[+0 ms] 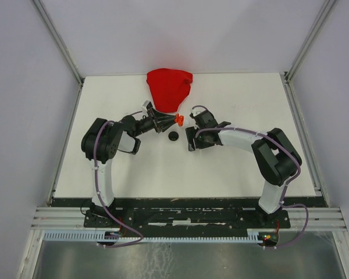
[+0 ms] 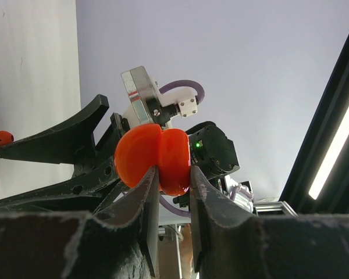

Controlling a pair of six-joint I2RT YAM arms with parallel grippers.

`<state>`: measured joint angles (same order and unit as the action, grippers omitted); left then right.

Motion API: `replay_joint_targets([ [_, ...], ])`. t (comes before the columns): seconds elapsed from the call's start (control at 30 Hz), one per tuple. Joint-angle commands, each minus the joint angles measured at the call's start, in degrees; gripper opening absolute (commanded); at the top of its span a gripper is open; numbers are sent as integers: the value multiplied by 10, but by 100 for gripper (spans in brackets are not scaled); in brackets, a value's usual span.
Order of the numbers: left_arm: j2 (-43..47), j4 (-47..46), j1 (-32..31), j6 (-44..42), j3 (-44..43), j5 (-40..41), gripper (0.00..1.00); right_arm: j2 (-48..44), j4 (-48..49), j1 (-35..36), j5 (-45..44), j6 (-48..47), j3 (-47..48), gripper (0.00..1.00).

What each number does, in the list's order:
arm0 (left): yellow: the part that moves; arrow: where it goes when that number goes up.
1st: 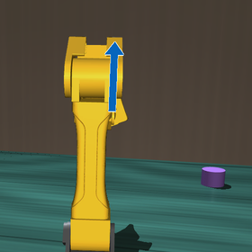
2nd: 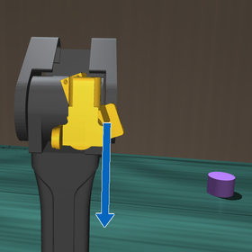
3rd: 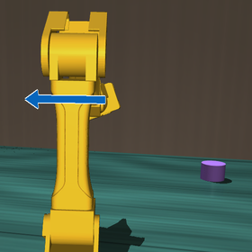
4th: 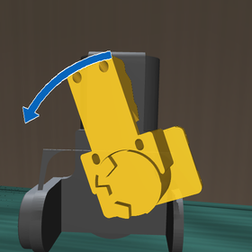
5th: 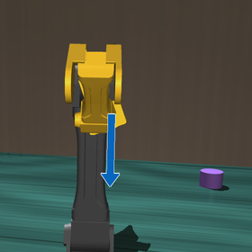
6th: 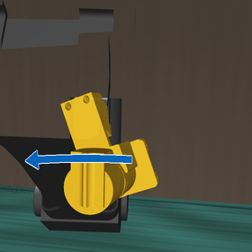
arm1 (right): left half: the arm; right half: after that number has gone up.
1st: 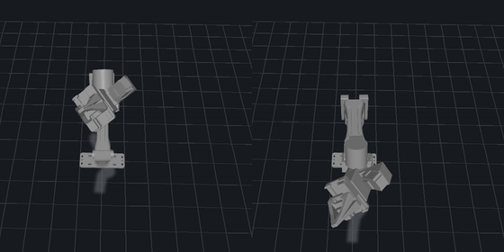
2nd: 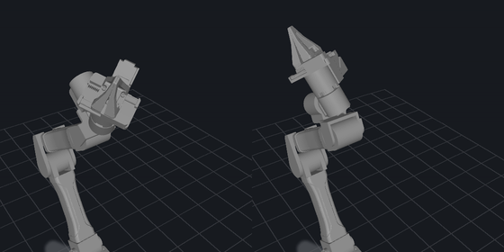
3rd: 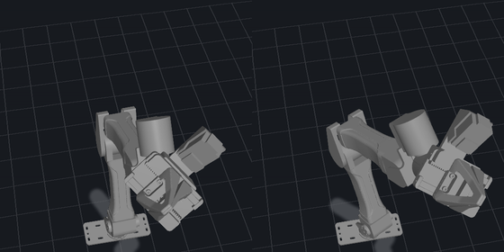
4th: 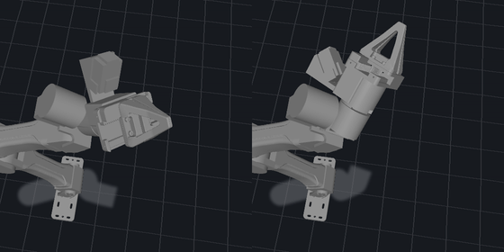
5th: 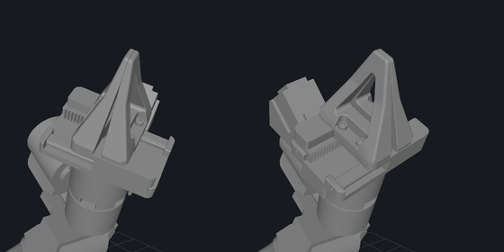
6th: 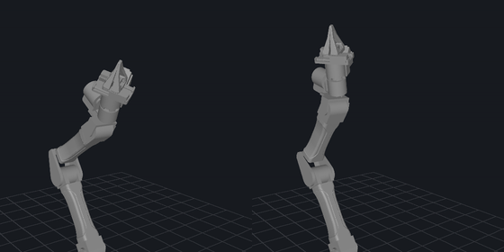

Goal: Insert the wireless bluetooth earbuds into the charging case
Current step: Pick up the earbud from the center of the board.

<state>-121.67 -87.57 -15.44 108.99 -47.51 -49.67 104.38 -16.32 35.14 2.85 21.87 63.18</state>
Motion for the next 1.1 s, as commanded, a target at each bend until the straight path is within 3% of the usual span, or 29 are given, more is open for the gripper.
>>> replay_joint_targets([
  [0.0, 21, -115, 4, -13, -2, -8, 3, 8, -4, 0, 5, 0, 16, 73],
  [0.43, 25, -115, 3, -12, -5, -3, 3, -72, -73, 5, -65, -19, 54, 69],
  [0.67, 27, -115, 3, -13, -2, -2, 3, -24, -148, 4, -121, -28, 119, 63],
  [0.9, 32, -115, 4, -17, 6, -2, 3, 17, -167, -6, -109, -15, 153, 52],
  [1.07, 35, -115, 5, -17, 7, -2, 3, 33, -171, -10, -103, -11, 157, 51],
])
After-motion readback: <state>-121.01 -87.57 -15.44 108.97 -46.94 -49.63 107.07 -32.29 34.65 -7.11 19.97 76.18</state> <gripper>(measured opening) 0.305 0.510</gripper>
